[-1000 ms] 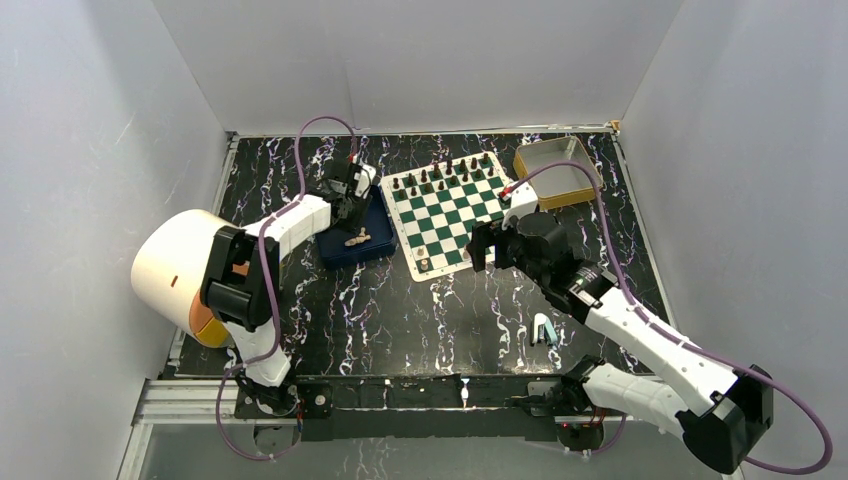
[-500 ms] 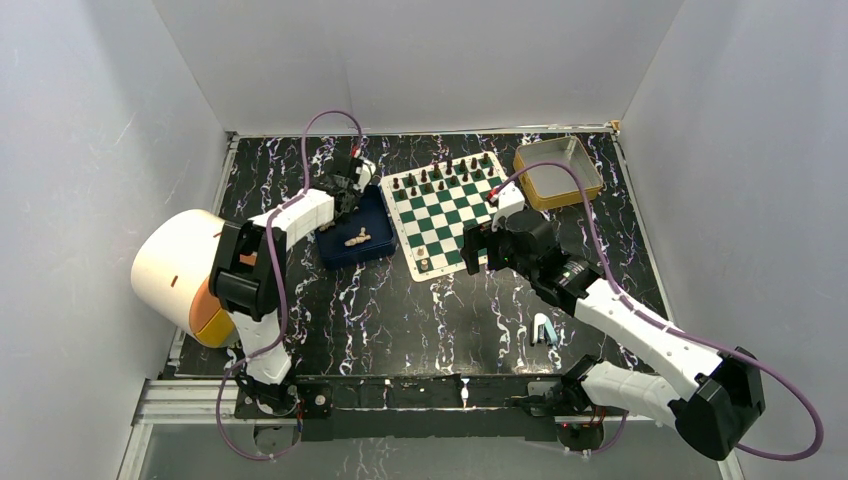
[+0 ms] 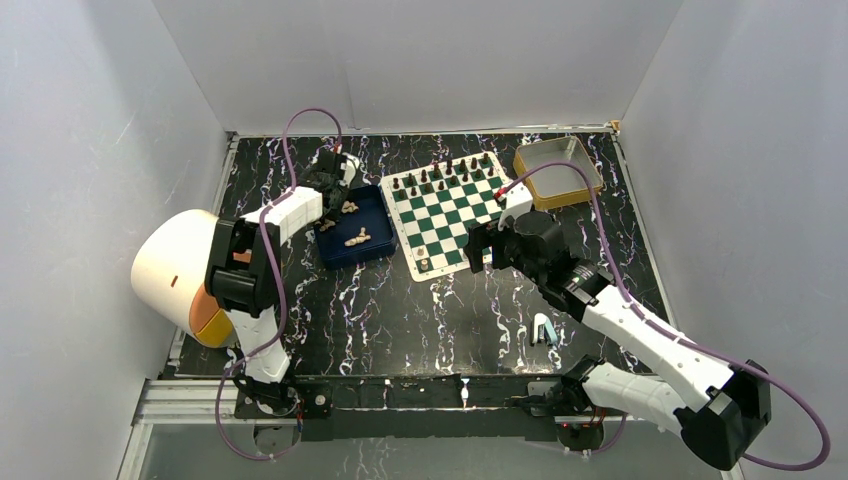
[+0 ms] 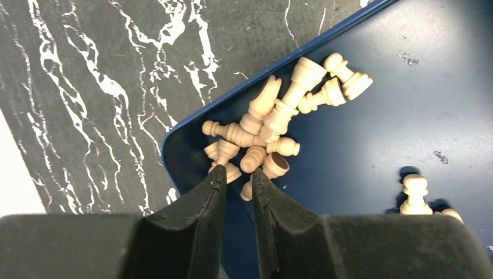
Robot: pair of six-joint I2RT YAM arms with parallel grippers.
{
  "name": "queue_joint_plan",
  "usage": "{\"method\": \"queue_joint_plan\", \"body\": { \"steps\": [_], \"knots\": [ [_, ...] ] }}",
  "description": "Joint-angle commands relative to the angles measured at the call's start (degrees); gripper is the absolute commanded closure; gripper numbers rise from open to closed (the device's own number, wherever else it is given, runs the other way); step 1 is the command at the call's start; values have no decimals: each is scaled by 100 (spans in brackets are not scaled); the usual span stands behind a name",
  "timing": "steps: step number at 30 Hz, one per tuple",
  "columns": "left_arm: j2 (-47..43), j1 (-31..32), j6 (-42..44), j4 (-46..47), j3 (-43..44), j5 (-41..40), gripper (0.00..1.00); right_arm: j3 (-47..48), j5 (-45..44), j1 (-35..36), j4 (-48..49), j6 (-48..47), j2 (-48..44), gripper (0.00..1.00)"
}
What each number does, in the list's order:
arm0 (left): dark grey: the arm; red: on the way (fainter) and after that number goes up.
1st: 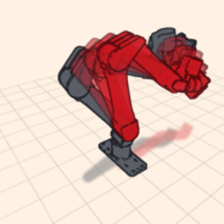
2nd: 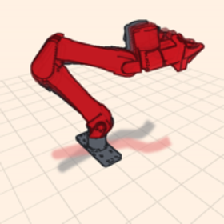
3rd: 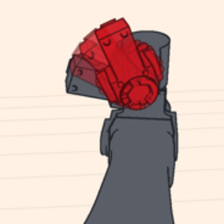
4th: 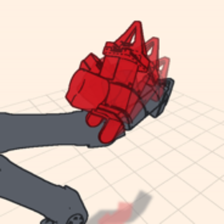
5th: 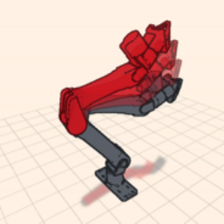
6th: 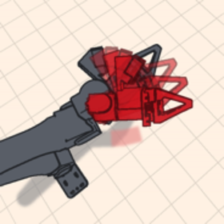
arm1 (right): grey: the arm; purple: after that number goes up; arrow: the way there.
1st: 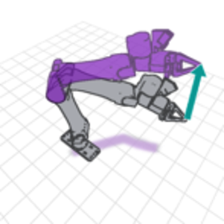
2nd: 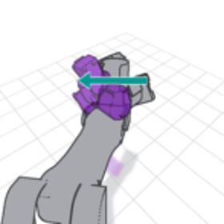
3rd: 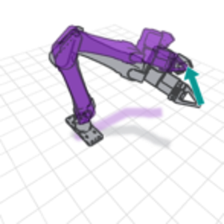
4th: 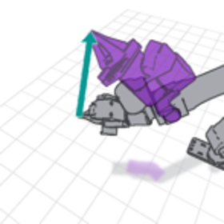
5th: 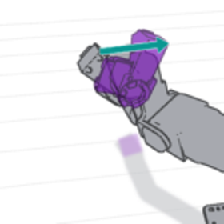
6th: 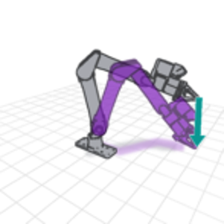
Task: Set up the chess pieces on the board
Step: Pick up the chess piece from the storage box.
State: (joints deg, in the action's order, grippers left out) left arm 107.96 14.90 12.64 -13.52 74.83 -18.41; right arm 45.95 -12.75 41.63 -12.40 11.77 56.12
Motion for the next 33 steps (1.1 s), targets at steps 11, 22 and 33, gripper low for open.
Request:
{"method": "queue_joint_plan", "body": {
  "steps": [11,22,33],
  "knots": [
    [231,-120,-126,37,84,353,79,47,-74,-16,272,-109,-34,1],
    [344,-136,-97,45,152,430,87,17,-95,-18,276,-137,7,1],
    [66,-140,-745,-758,724,1203,97,-192,-92,-18,175,-135,-67,1]
  ]
}}
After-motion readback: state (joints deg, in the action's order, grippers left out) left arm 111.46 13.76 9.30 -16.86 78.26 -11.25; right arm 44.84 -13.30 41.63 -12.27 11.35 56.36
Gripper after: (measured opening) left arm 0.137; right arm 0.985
